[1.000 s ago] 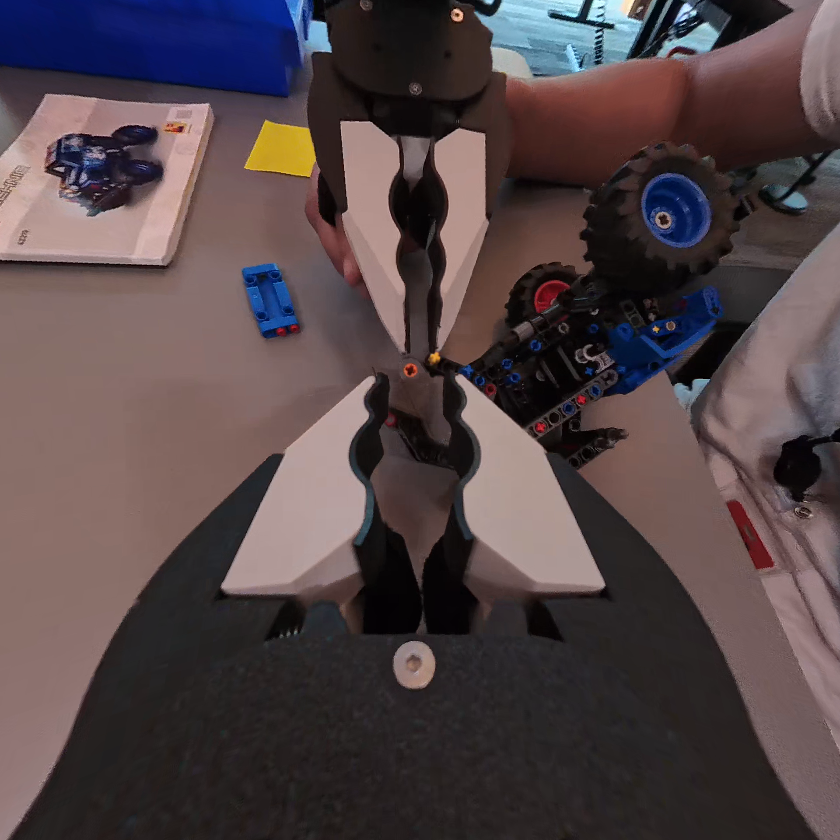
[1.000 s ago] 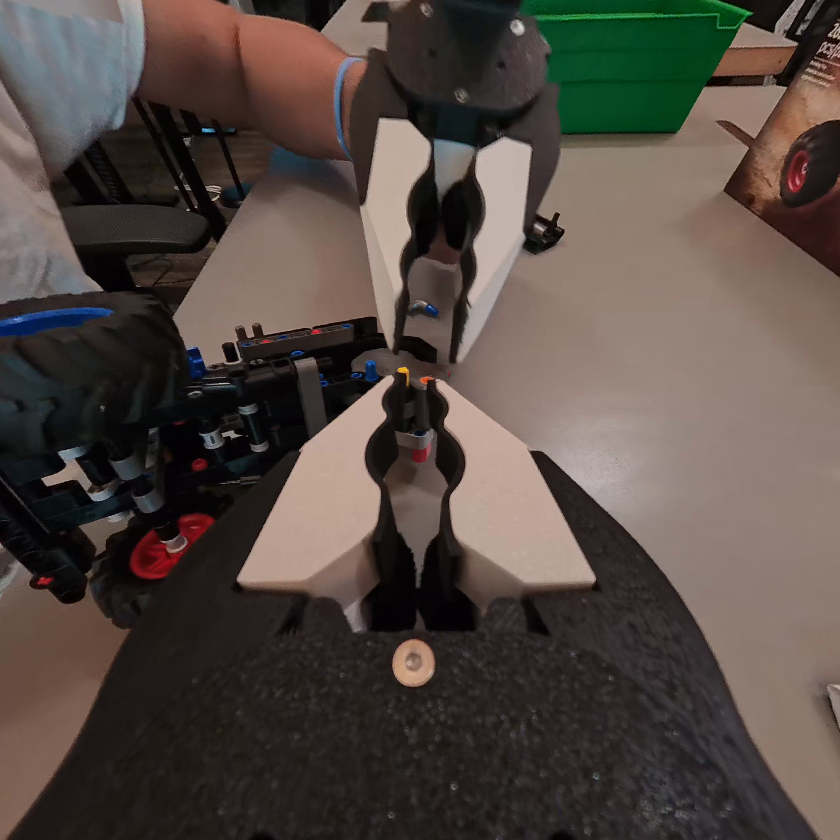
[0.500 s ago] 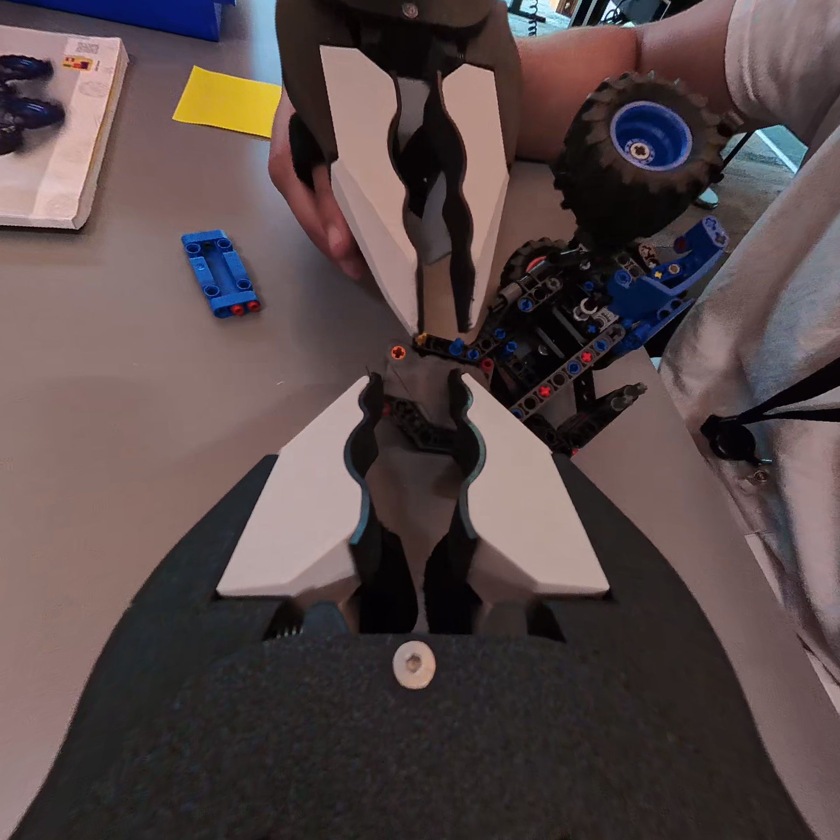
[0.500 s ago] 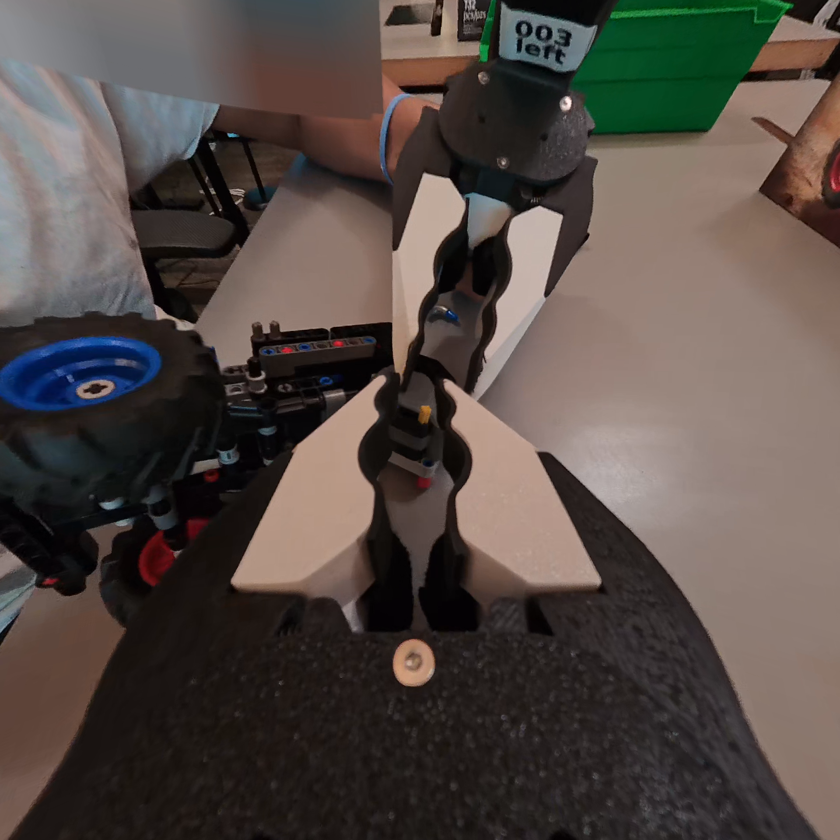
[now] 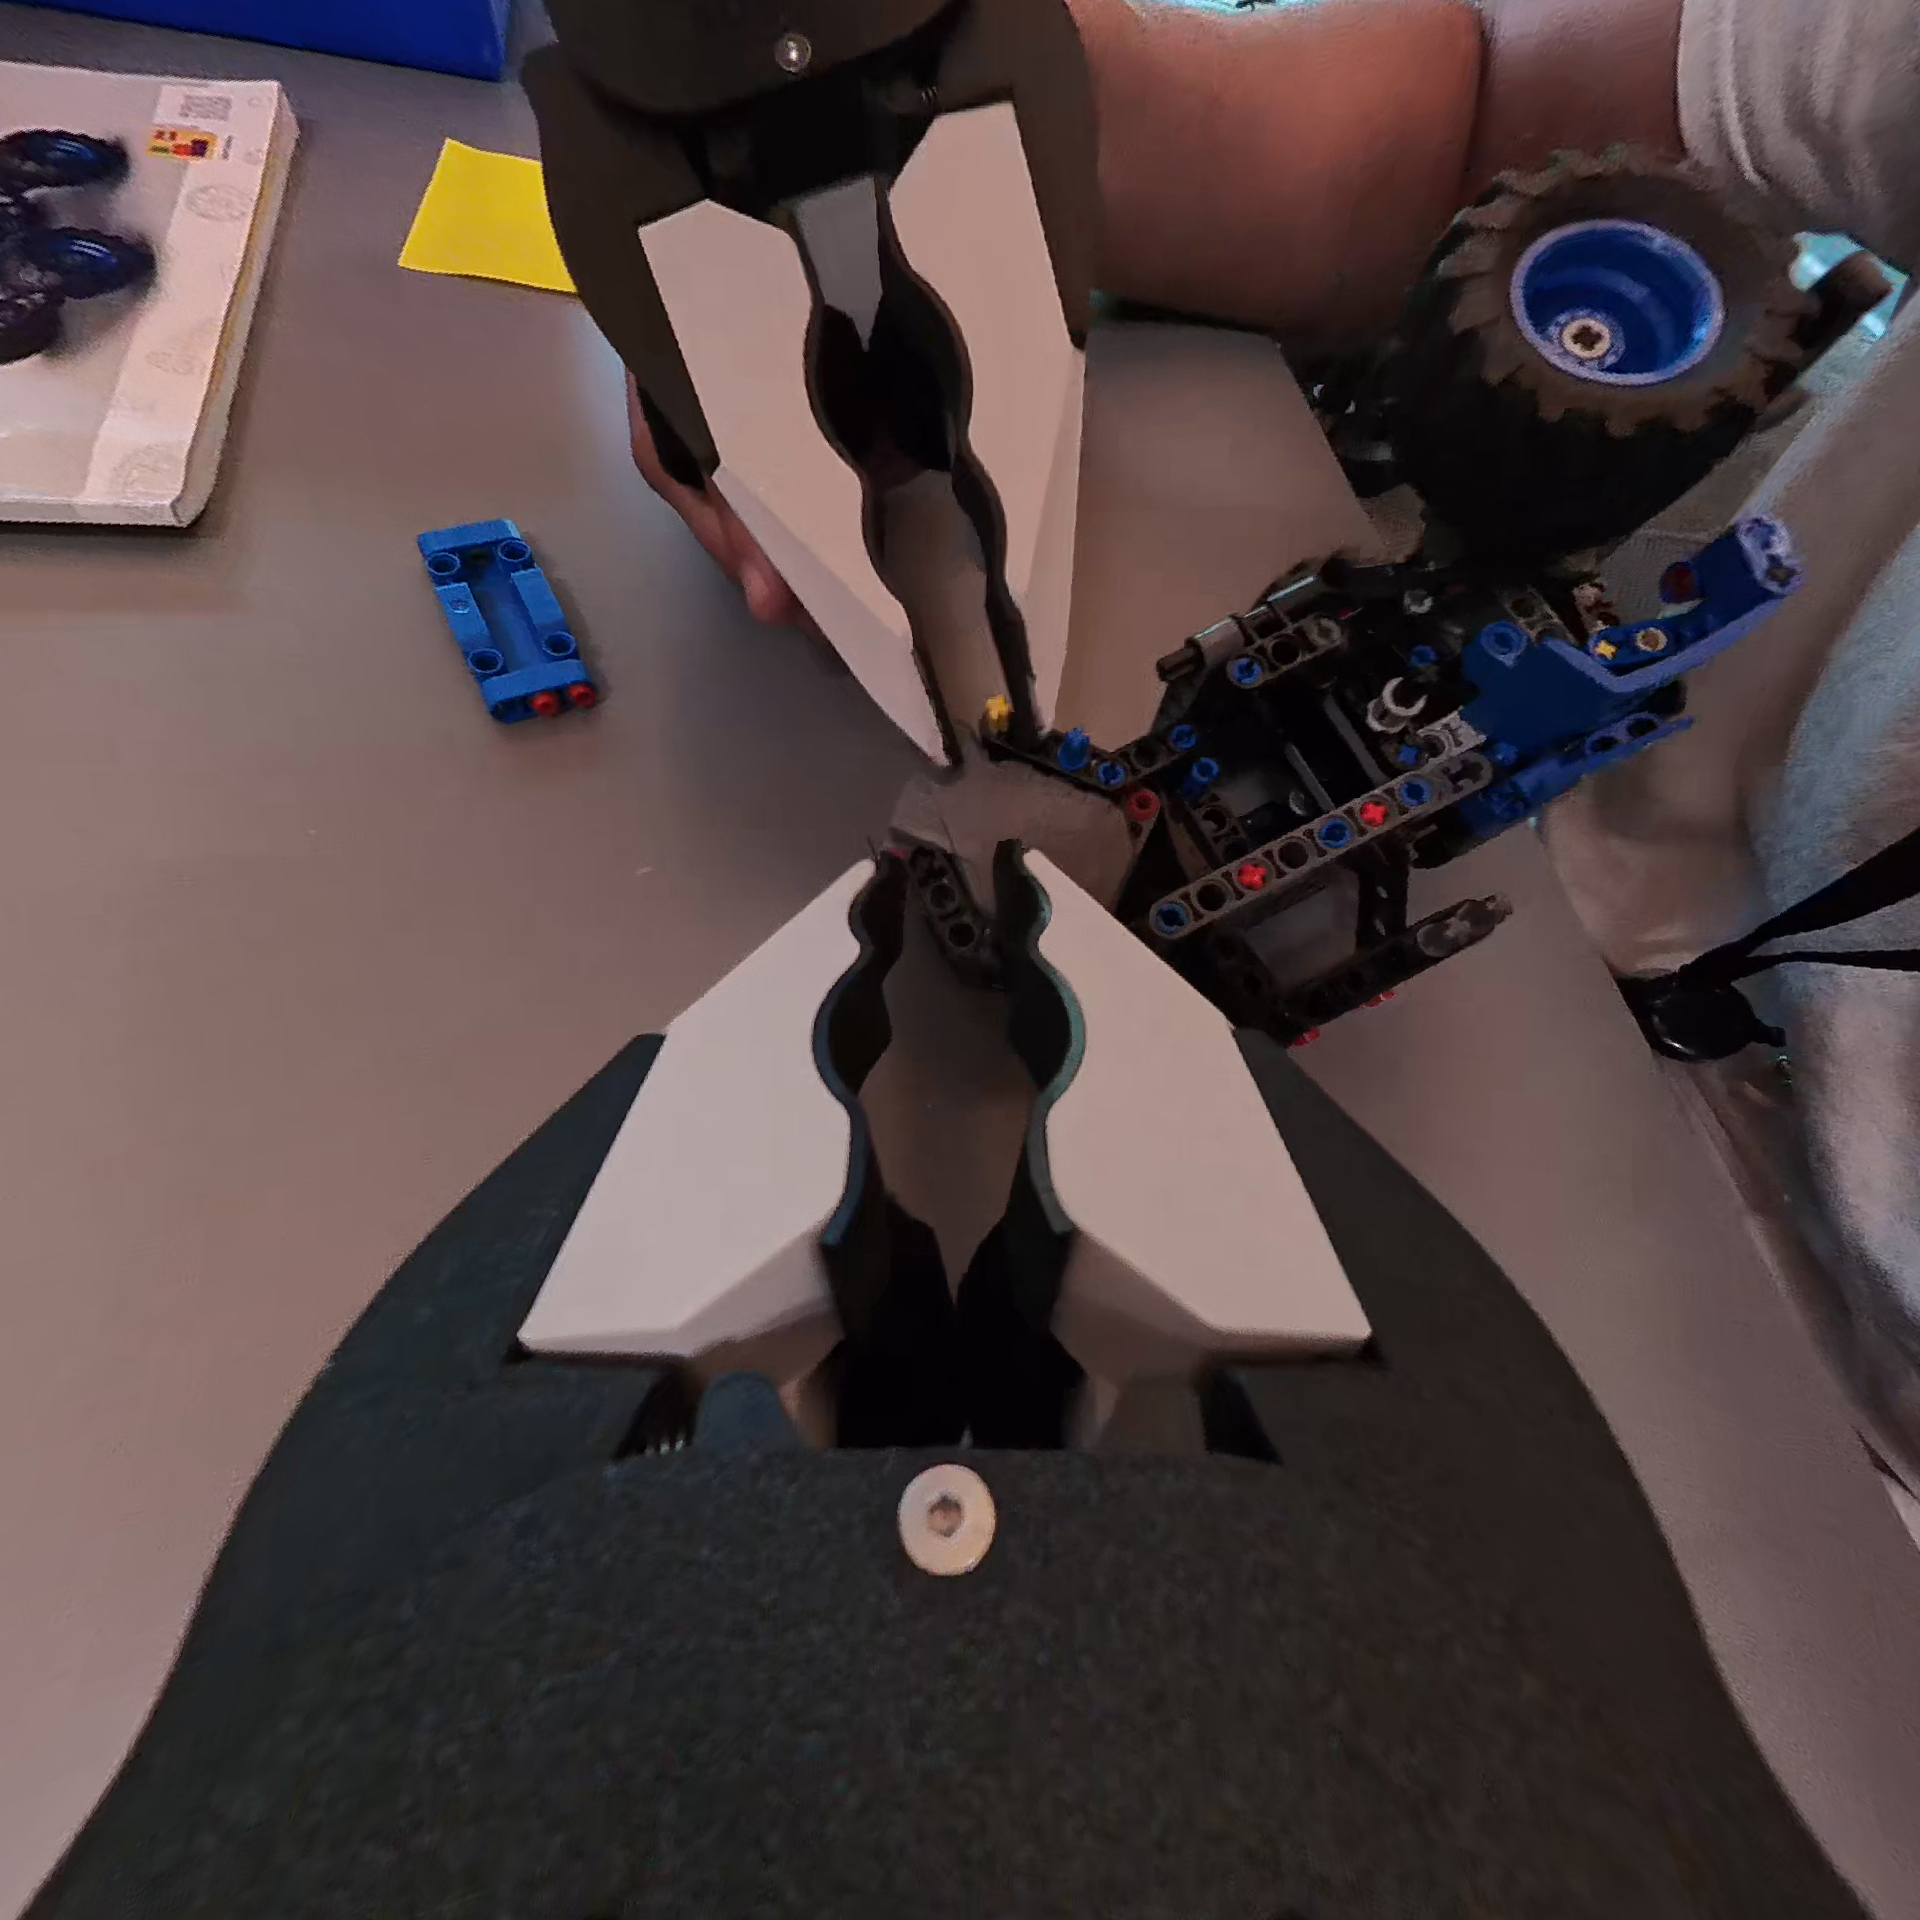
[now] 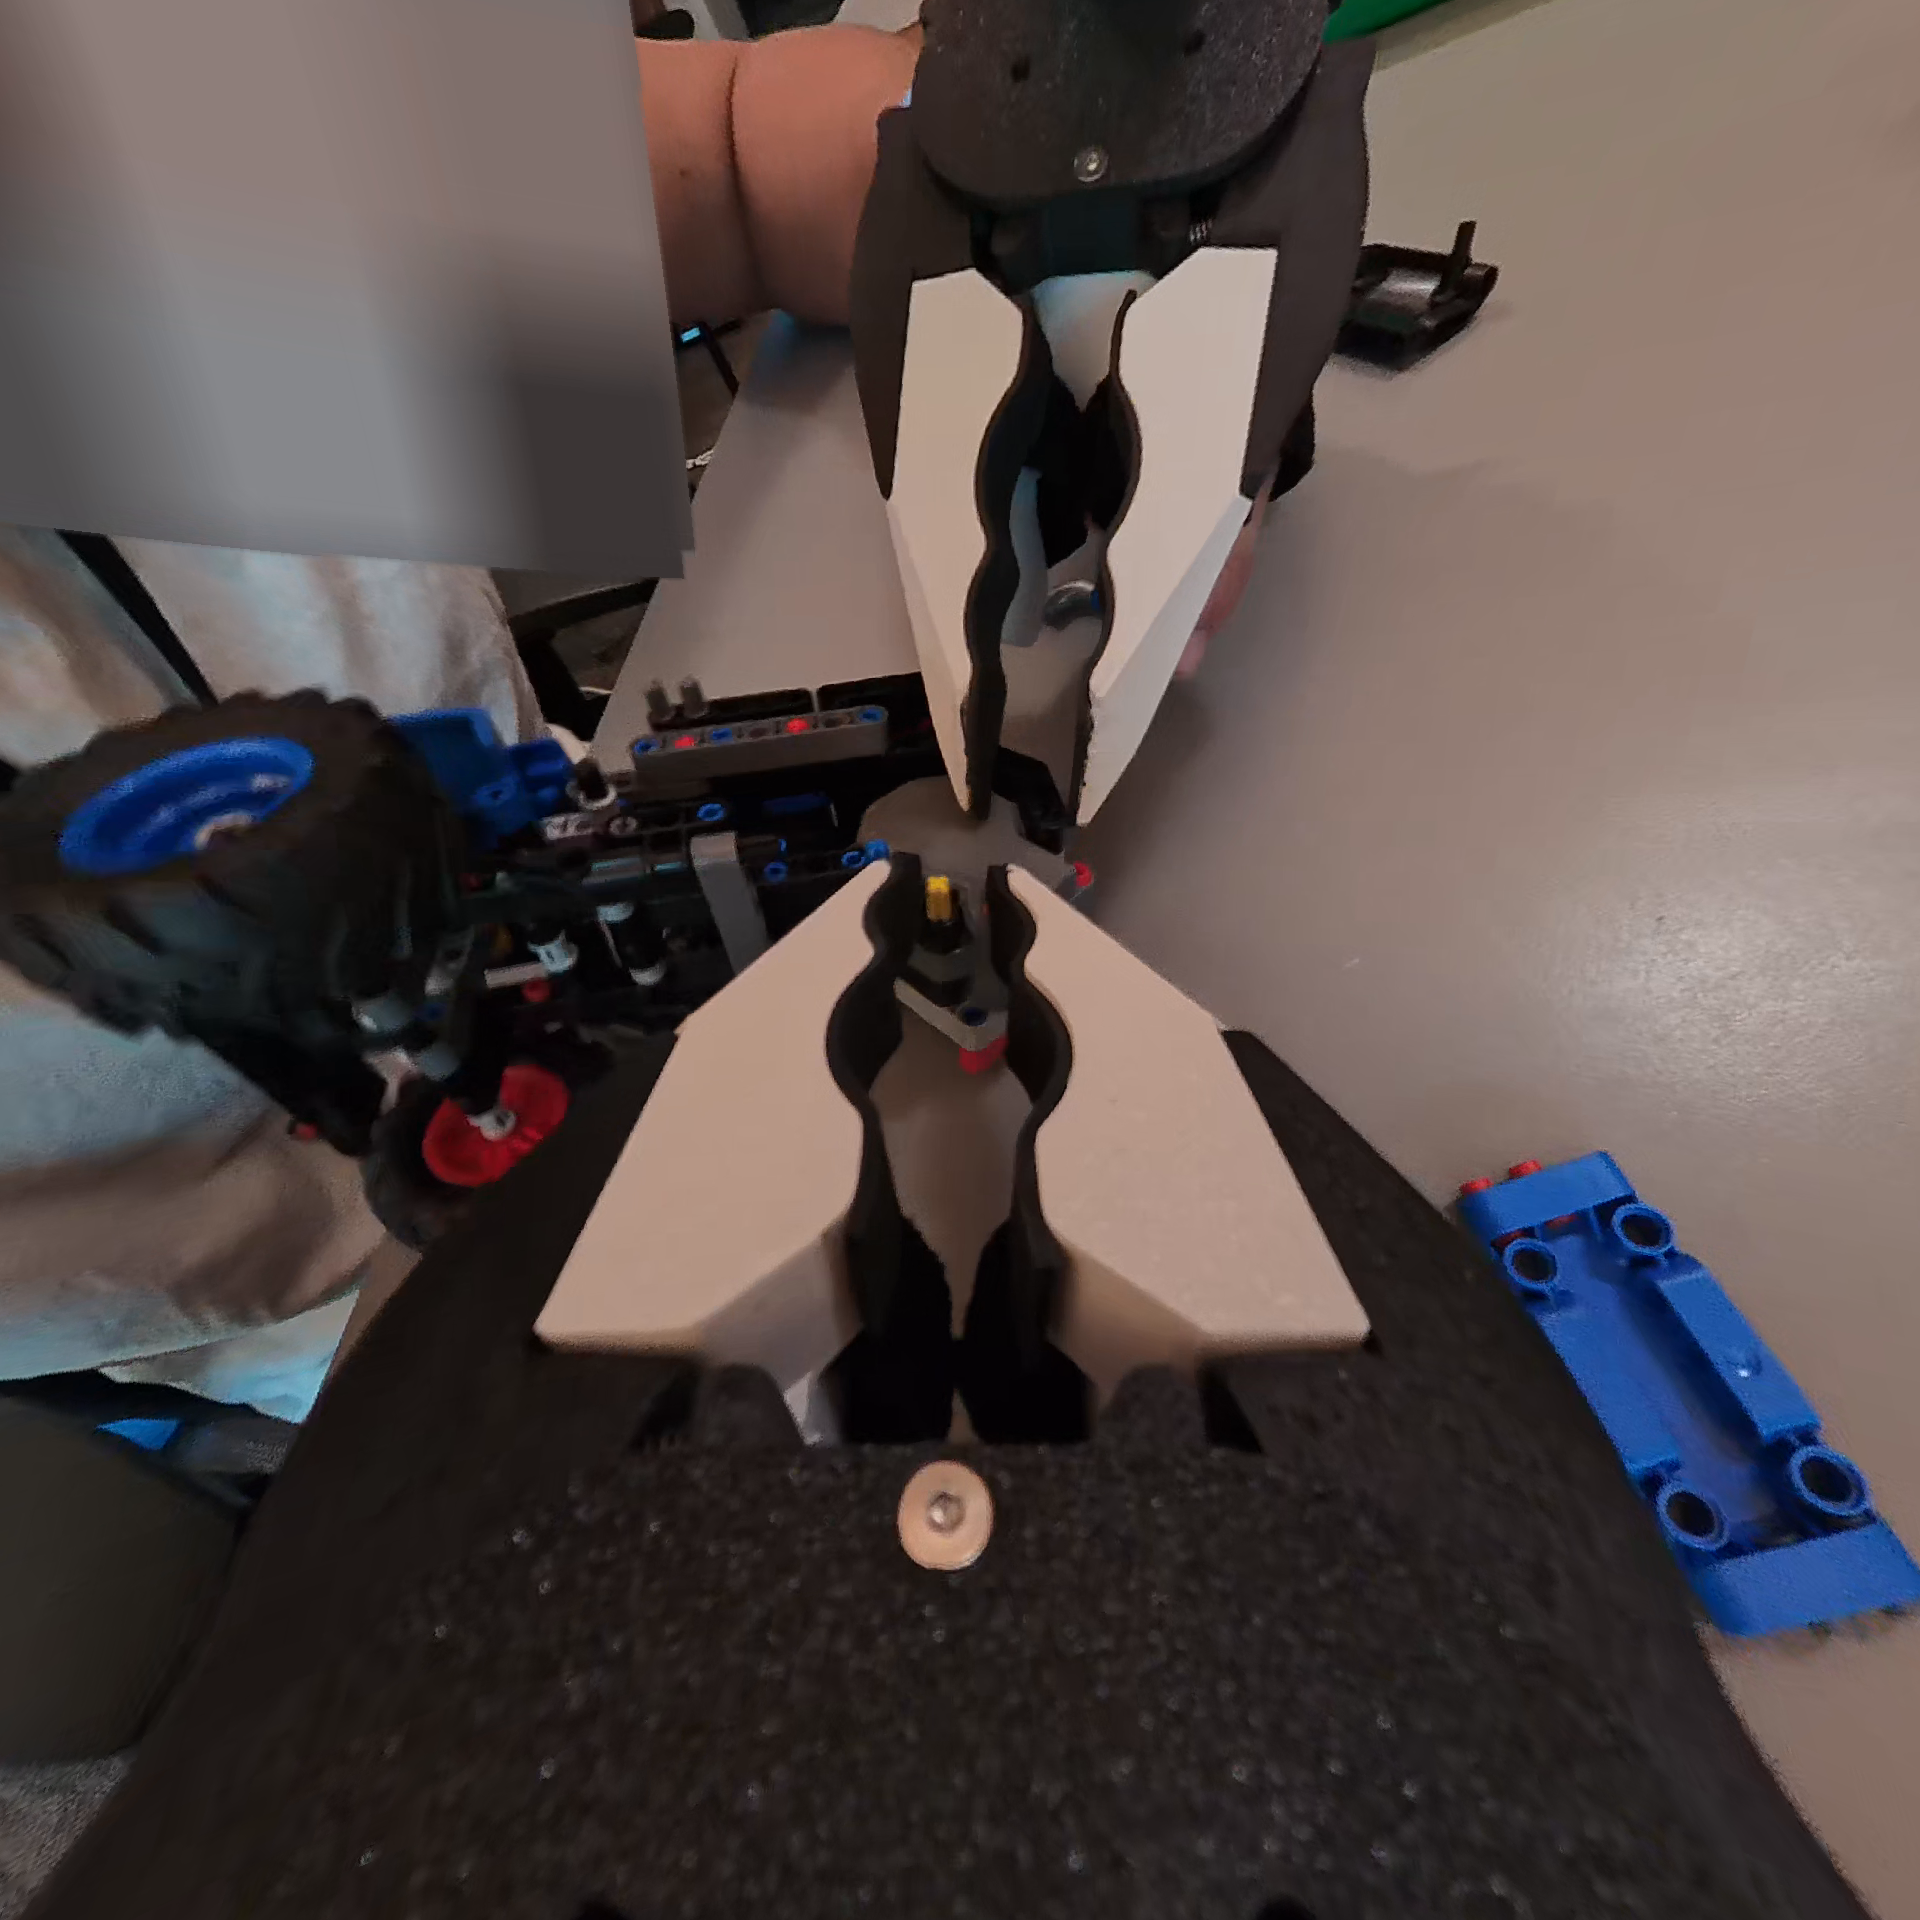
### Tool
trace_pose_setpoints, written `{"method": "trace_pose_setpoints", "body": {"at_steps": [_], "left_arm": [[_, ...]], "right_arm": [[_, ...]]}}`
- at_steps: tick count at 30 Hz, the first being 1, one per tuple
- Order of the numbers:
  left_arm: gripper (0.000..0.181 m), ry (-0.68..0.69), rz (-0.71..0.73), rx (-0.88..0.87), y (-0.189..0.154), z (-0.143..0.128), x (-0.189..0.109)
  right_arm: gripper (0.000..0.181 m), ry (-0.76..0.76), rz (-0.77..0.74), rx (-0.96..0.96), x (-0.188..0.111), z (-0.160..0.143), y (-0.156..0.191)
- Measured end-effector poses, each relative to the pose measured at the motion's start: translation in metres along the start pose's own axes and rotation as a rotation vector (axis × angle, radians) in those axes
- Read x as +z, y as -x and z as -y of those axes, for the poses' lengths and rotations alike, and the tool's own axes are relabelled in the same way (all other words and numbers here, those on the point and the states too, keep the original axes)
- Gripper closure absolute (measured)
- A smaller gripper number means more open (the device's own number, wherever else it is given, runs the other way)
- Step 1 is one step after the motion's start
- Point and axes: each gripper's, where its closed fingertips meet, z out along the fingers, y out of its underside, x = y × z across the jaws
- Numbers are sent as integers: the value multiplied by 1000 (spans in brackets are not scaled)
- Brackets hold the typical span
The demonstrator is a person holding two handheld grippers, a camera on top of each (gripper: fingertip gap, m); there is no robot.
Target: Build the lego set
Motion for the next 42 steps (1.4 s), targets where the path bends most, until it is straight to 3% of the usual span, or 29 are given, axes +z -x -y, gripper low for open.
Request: {"method": "trace_pose_setpoints", "body": {"at_steps": [6, 14, 19, 25, 42], "left_arm": [[162, 9, -18, 8, -3, -1, 1], [171, 28, -11, 20, -3, -4, 3], [173, 31, -17, 35, -5, -5, 3], [174, 34, -16, 59, -8, -5, 4], [174, 28, 17, 33, -1, -6, 0]], "right_arm": [[165, 21, 15, -105, -4, -5, 8], [172, 35, 47, -68, -1, -6, 9], [178, 43, 18, -221, 1, -5, 12], [177, 45, 65, -114, 7, -5, 19], [179, 26, 0, -145, 5, 0, 5]]}}
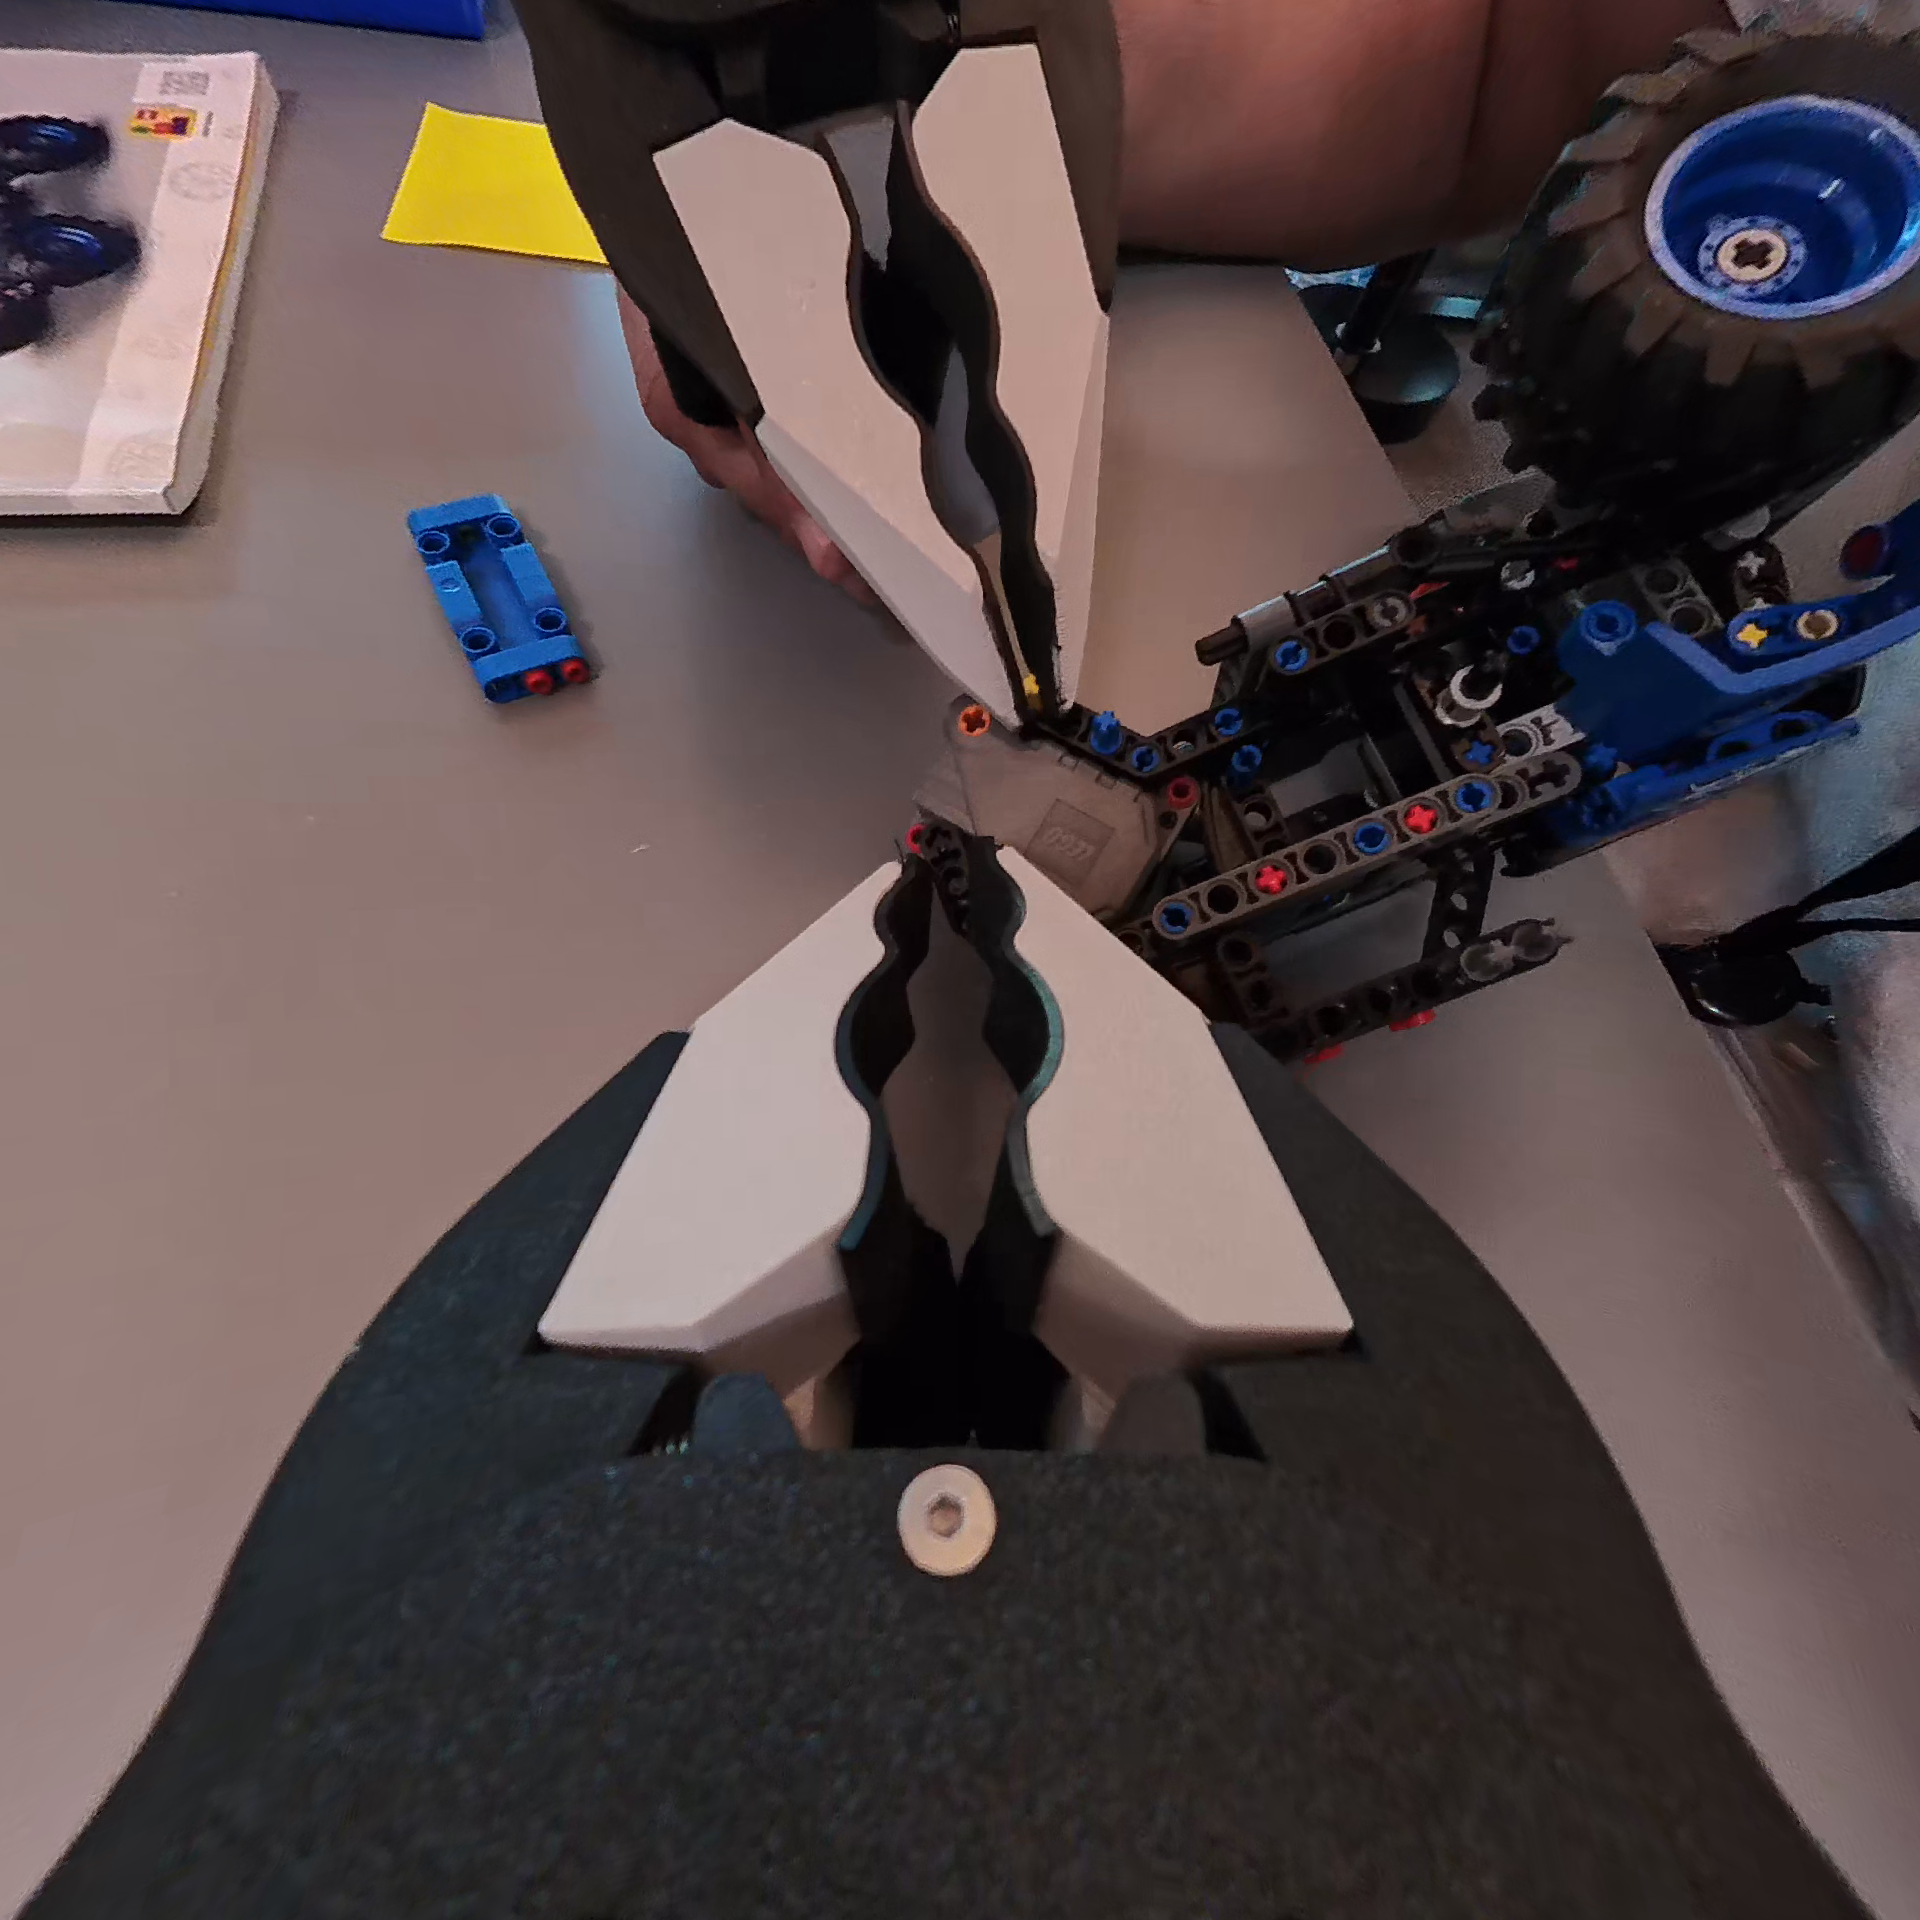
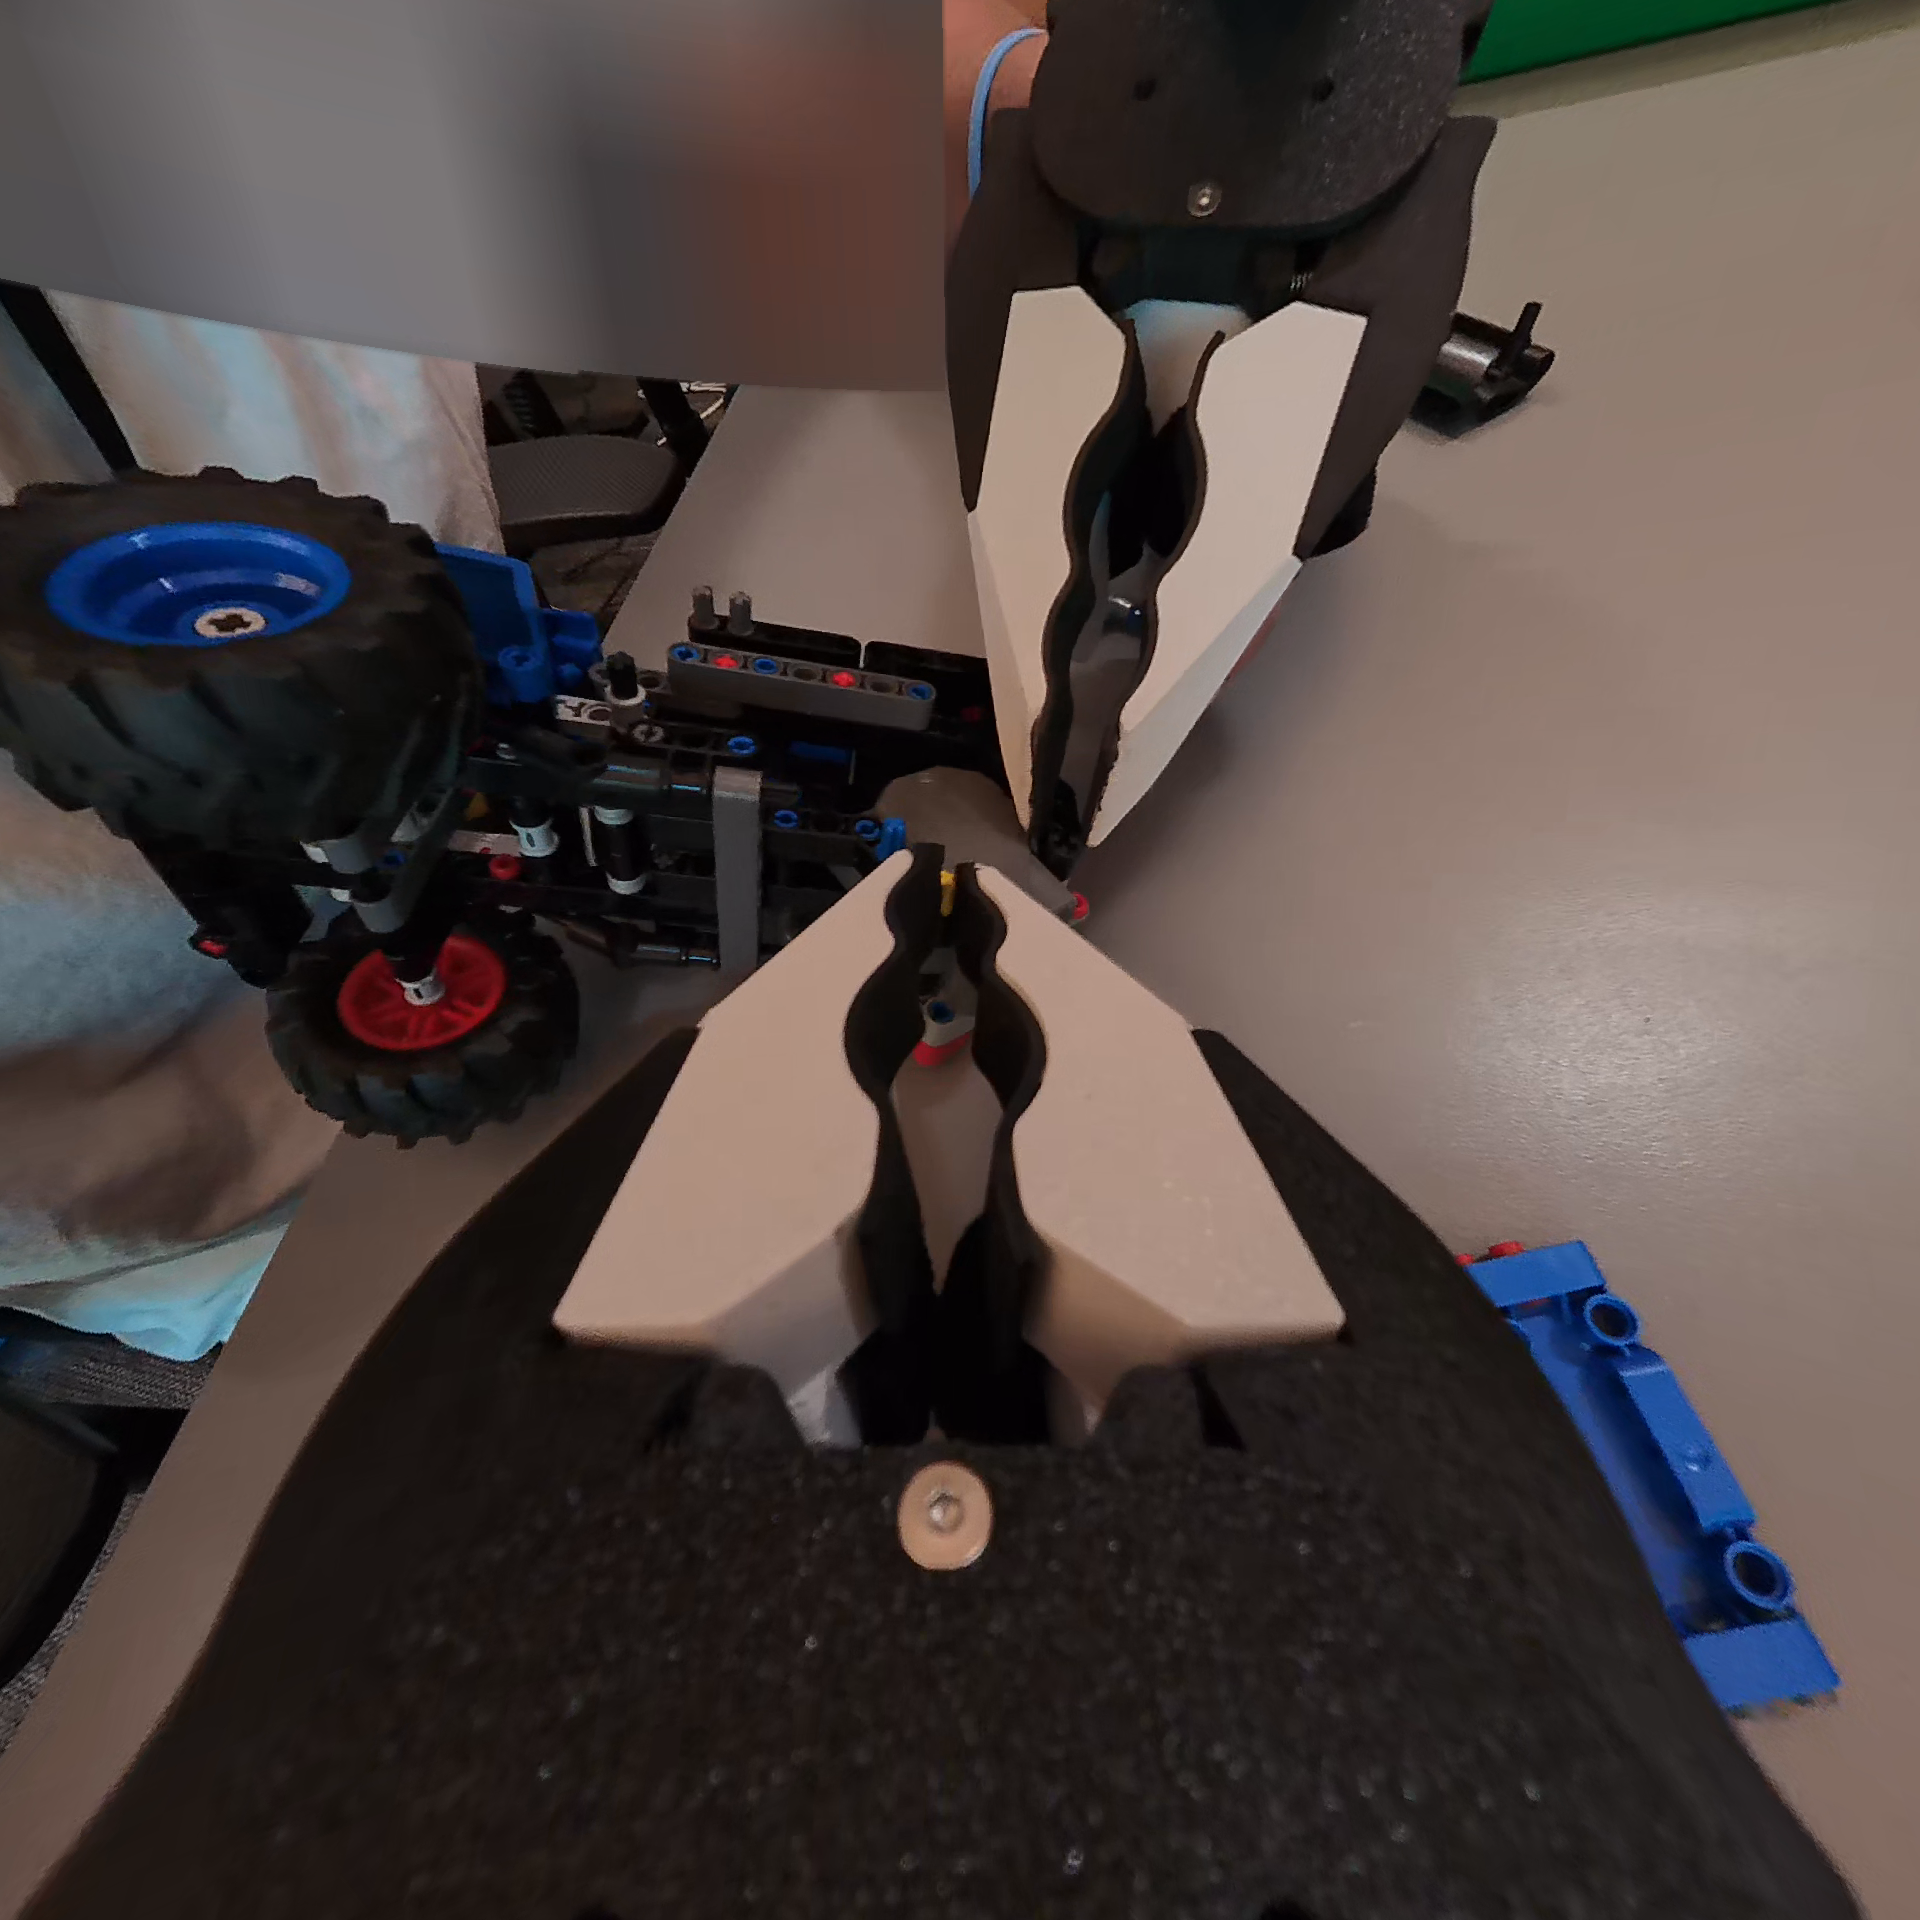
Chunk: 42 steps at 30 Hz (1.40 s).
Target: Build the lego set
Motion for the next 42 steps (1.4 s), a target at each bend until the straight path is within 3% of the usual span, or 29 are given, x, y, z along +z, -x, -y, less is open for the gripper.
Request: {"method": "trace_pose_setpoints", "body": {"at_steps": [2, 5, 7, 9, 12, 15, 21, 42], "left_arm": [[174, 0, 0, 0, 0, 0, 0], [174, -3, -7, 34, -4, 1, 2], [174, -1, 26, 66, -4, 1, 3], [174, 0, 22, 59, -3, 1, 3], [174, -2, -14, 28, -5, 2, 3], [174, -3, -5, 38, -4, 2, 3], [174, -1, -26, 15, -5, 2, 3], [174, 0, -21, 30, -5, 2, 4]], "right_arm": [[179, -9, -5, 1, 0, 1, -1], [181, -265, 21, 43, -24, 42, -1], [181, -168, -26, 37, -29, 27, -6], [181, -179, 33, 64, -33, 34, 6], [178, -31, -45, -17, -23, 15, 6], [172, 8, 3, -36, -8, 7, 14], [171, 20, 41, -77, 12, 3, 21], [178, 77, -5, -120, 9, 1, 20]]}}
